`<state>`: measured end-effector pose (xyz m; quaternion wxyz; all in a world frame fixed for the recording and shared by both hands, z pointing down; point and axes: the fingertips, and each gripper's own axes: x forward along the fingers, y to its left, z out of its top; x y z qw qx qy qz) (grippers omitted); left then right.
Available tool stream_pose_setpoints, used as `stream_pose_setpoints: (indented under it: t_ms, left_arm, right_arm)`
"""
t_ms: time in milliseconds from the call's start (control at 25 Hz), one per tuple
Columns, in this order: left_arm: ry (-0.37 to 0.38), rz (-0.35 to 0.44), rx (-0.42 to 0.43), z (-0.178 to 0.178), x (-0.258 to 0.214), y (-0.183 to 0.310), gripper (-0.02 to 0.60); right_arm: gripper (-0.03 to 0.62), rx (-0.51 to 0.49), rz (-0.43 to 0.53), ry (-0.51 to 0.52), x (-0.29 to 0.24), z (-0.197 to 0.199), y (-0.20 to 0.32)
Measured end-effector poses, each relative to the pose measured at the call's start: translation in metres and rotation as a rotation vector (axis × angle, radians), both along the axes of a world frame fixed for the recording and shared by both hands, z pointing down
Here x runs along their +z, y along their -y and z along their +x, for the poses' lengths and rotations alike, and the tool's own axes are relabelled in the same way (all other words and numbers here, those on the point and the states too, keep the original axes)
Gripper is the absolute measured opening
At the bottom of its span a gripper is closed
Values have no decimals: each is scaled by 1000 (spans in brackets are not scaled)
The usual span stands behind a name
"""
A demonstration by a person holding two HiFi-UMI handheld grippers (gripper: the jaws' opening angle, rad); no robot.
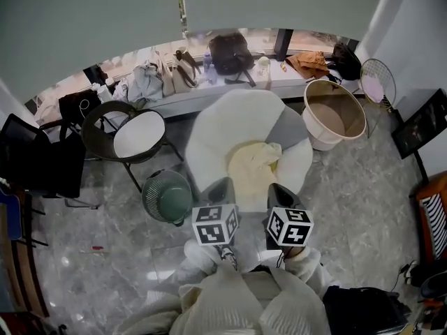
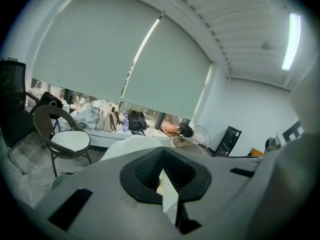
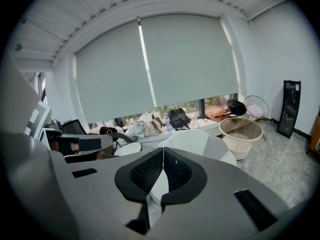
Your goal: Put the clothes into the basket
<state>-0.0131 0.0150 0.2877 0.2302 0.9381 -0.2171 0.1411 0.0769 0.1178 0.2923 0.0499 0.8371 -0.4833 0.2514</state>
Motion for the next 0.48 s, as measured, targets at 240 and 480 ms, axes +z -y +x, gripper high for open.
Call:
stream_pose_setpoints:
  t_ms: [240,480]
  left_arm:
    - [25,-33,33,15,13,4,-4]
    - [44,-44,18,24,24,13,-4]
  right_arm:
    - [25,45,-22,20,7,15,1]
    - [25,37,-37,43,20,29,10]
